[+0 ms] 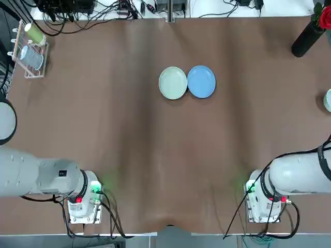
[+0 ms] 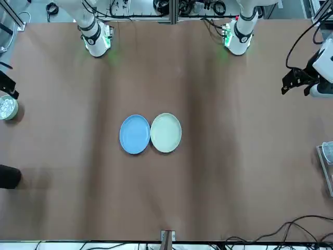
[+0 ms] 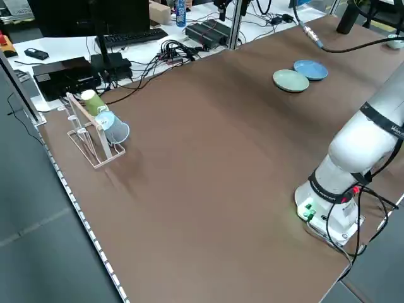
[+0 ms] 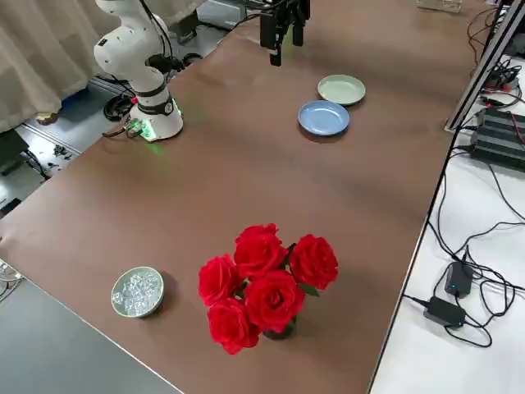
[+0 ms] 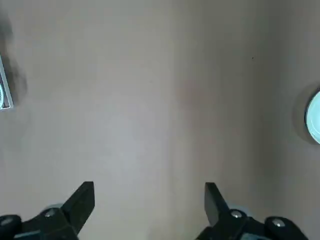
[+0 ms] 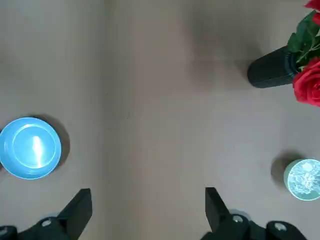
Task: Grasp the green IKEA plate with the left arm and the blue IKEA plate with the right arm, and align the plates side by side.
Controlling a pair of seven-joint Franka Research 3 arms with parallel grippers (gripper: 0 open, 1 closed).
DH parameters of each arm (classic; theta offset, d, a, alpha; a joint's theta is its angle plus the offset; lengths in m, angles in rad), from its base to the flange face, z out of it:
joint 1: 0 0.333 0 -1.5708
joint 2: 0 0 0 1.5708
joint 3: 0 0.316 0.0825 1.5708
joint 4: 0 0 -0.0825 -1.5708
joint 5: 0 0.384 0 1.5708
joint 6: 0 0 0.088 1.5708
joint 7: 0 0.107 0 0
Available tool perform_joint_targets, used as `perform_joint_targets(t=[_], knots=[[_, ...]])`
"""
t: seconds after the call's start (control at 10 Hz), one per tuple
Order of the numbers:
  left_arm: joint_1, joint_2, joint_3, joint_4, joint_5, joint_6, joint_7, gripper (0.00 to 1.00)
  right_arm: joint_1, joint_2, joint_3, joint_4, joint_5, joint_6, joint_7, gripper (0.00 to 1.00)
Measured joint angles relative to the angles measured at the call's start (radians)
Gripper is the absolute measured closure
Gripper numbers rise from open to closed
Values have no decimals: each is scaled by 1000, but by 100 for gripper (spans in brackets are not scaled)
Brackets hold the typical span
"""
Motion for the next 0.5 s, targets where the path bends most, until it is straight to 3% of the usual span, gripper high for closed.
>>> perform_joint_targets(t=[0.5], knots=[[1, 0, 0, 2, 0, 1, 0, 3, 0, 15, 1, 1, 55, -2, -1, 0]])
